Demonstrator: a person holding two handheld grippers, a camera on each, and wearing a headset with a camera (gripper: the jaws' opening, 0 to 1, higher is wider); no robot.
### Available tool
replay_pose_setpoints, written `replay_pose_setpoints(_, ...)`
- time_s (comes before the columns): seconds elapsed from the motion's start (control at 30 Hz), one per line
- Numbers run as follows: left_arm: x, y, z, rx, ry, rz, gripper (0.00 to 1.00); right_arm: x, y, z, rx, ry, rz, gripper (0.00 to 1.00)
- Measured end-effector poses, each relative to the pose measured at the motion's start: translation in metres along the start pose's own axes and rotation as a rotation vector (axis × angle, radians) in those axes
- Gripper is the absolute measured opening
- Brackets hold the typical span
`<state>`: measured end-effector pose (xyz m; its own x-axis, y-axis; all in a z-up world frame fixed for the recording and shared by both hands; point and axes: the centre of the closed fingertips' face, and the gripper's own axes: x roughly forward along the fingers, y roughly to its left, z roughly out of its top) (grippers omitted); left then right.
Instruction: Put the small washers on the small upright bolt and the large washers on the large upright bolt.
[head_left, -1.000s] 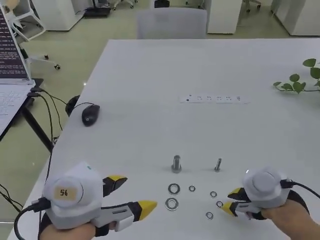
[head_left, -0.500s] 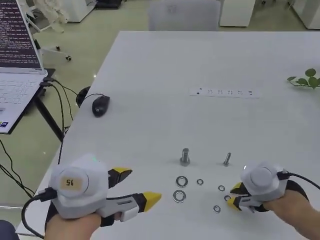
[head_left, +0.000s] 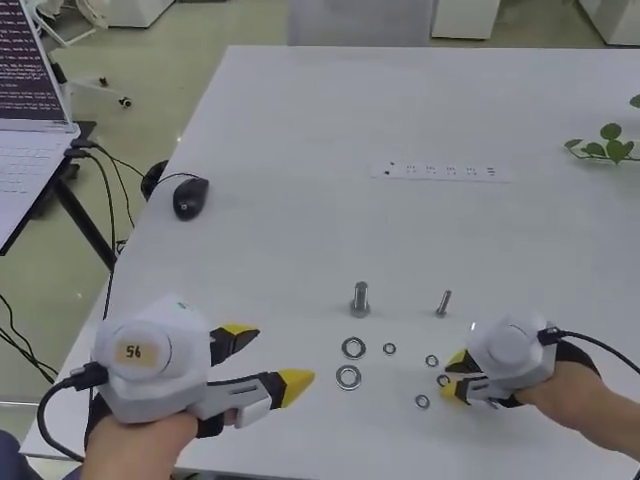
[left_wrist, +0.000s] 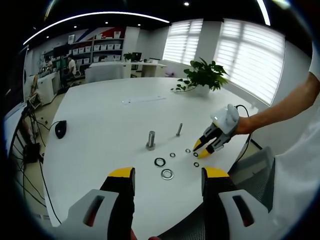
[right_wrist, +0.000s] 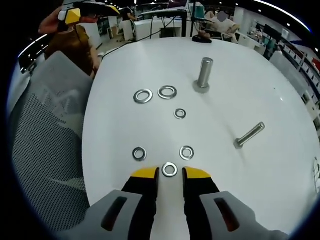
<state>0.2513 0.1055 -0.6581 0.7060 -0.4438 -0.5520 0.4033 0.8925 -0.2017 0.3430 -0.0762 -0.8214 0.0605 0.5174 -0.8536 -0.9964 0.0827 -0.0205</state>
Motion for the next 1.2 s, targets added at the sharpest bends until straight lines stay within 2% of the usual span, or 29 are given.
replay_pose_setpoints(0.13, 0.0015, -0.0003, 0.0008, -0.001, -0.003, -0.001, 0.52, 0.0015, 0.0022, 0.0018, -0.042, 0.010, 0.000, 0.15)
replay_pose_setpoints(0.27, 0.0002, 0.0017, 0.0008, -0.008, -0.005, 0.006, 0.51, 0.0020, 0.0008, 0.0002, -0.046, 0.021, -0.001, 0.14)
replay_pose_setpoints(0.53, -0.0056, 0.0065, -0.0005, -0.013, -0.005, 0.021, 0.50, 0.0016, -0.0002, -0.0003, 0.034, -0.005, -0.038, 0.14)
replay_pose_setpoints(0.6, -0.0062, 0.0070, -0.0006, -0.015, -0.006, 0.023, 0.50, 0.0009, 0.0001, -0.0007, 0.072, -0.014, -0.041, 0.13)
replay_pose_setpoints(0.8, -0.0063, 0.0067, -0.0004, -0.018, -0.009, 0.024, 0.50, -0.0012, -0.0012, -0.0034, 0.106, -0.014, -0.044, 0.13)
replay_pose_setpoints(0.93, -0.0060, 0.0064, -0.0011, -0.021, -0.008, 0.023, 0.50, -0.0053, -0.0053, -0.0035, 0.162, -0.037, -0.053, 0.13)
replay_pose_setpoints(1.07, -0.0058, 0.0063, -0.0020, -0.019, -0.006, 0.021, 0.50, -0.0065, -0.0062, -0.0043, 0.175, -0.041, -0.056, 0.13)
replay_pose_setpoints(1.1, -0.0058, 0.0064, -0.0021, -0.020, -0.006, 0.020, 0.50, -0.0076, -0.0055, -0.0053, 0.157, -0.038, -0.051, 0.03)
replay_pose_setpoints(1.13, -0.0059, 0.0065, -0.0023, -0.021, -0.005, 0.020, 0.50, -0.0073, -0.0064, -0.0053, 0.161, -0.036, -0.064, 0.03)
replay_pose_setpoints(1.2, -0.0062, 0.0063, -0.0024, -0.018, -0.003, 0.020, 0.50, -0.0054, -0.0023, -0.0047, 0.156, -0.041, -0.032, 0.03)
